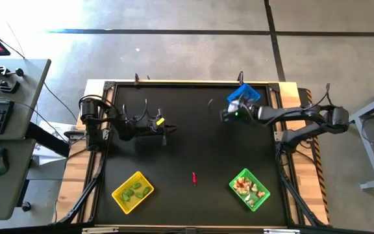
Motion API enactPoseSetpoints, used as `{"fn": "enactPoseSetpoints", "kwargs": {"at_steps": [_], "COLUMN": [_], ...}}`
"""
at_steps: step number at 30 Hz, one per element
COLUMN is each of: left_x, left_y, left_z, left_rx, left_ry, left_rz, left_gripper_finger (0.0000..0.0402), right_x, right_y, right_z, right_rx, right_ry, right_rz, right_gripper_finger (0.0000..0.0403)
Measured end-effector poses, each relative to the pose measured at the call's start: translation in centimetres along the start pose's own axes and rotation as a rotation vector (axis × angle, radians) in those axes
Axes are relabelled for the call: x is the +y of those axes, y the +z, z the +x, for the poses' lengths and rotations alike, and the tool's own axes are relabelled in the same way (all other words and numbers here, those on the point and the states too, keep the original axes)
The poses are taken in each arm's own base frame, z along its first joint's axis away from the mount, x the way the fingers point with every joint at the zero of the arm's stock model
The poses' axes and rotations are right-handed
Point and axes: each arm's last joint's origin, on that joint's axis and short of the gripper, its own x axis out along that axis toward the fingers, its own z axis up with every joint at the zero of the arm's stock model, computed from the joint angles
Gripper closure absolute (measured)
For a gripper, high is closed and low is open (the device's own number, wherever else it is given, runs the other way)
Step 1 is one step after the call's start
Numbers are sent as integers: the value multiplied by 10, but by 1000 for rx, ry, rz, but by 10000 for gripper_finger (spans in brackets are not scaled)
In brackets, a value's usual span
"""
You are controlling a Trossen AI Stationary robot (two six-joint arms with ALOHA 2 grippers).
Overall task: Sort produce into baskets
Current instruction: Put the chili pepper into the blue bin
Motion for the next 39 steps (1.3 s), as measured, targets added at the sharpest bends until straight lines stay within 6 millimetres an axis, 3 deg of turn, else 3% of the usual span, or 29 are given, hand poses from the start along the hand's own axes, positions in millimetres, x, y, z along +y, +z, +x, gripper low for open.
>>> {"fn": "enactPoseSetpoints", "kwargs": {"at_steps": [9, 14, 18, 21, 30, 35, 39], "left_x": [-2, -4, -1, 0, -1, -1, -1], "left_y": [1, 12, 21, 23, 20, 19, 18], "left_z": [17, 29, 37, 41, 41, 41, 41], "left_rx": [65, 10, -26, -21, 11, 22, 28], "left_ry": [-14, -18, 28, 39, 36, 35, 35], "left_rz": [17, 20, -55, -89, -92, -92, -92], "left_gripper_finger": [401, 402, 402, 402, 401, 402, 402], "right_x": [62, 81, 93, 116, 204, 240, 257], "right_y": [-42, -69, -89, -97, -107, -104, -98], "right_z": [-57, -95, -119, -133, -140, -146, -152], "right_rx": [134, 243, 270, 288, 422, 505, 527], "right_ry": [453, 592, 593, 561, 359, 325, 297], "right_rz": [91, 248, 360, 353, 222, 176, 154], "right_gripper_finger": [400, 402, 403, 403, 402, 402, 402]}}
